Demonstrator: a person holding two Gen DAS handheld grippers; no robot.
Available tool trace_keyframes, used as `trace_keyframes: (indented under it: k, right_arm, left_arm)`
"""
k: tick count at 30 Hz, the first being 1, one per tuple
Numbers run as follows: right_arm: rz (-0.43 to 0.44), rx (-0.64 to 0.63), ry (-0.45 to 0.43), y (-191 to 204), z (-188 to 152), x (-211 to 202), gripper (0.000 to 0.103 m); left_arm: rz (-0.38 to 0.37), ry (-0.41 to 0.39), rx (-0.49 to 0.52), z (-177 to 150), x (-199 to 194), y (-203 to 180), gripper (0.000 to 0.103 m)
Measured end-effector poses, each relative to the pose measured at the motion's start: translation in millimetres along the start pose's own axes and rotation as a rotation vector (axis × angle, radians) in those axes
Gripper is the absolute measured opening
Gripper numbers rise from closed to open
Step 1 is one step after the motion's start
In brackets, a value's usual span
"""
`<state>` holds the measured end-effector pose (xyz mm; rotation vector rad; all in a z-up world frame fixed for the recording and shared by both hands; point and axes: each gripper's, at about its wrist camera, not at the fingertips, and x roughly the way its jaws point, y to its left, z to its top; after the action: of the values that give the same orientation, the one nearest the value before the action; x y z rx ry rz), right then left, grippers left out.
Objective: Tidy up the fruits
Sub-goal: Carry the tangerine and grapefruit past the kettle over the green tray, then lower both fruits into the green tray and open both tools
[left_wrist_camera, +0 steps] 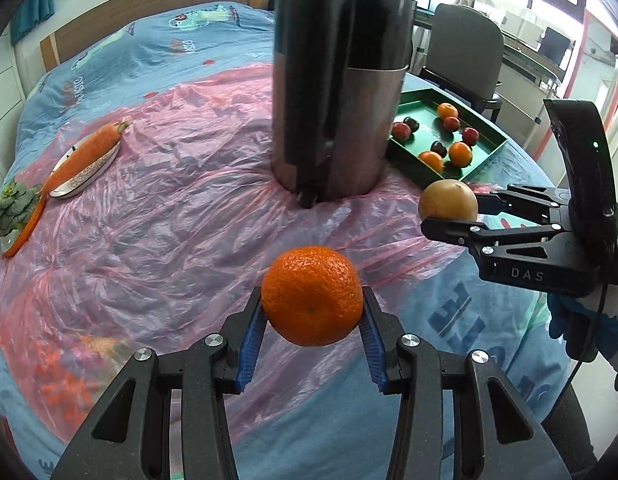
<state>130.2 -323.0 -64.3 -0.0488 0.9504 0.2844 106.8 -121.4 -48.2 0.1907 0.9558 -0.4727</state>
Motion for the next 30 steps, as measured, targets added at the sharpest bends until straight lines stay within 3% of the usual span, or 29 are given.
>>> trace_keyframes:
  k: [10,18,22,30]
  right_arm:
    - [-0.104,0.141,-0.067,-102,-8,-33,0.086]
    - [-0.166,0.200,-0.116,-170,6,-32,0.086]
    - [-0.180,0.216,-0.124,-200,22,-19,0.086]
    - [-0.188,0.235,-0.095,-234,50,26,0.086]
  left_arm:
    - [-0.097,-0.001,0.107,41,23,-83,0.039]
    - [-0.140,-0.017,0.164,97,59,-135,0.039]
    - [-0.116,-0.022,0.167,125,85,-149,0.039]
    - [0.006,-0.004,0.160,165,149,-159,0.039]
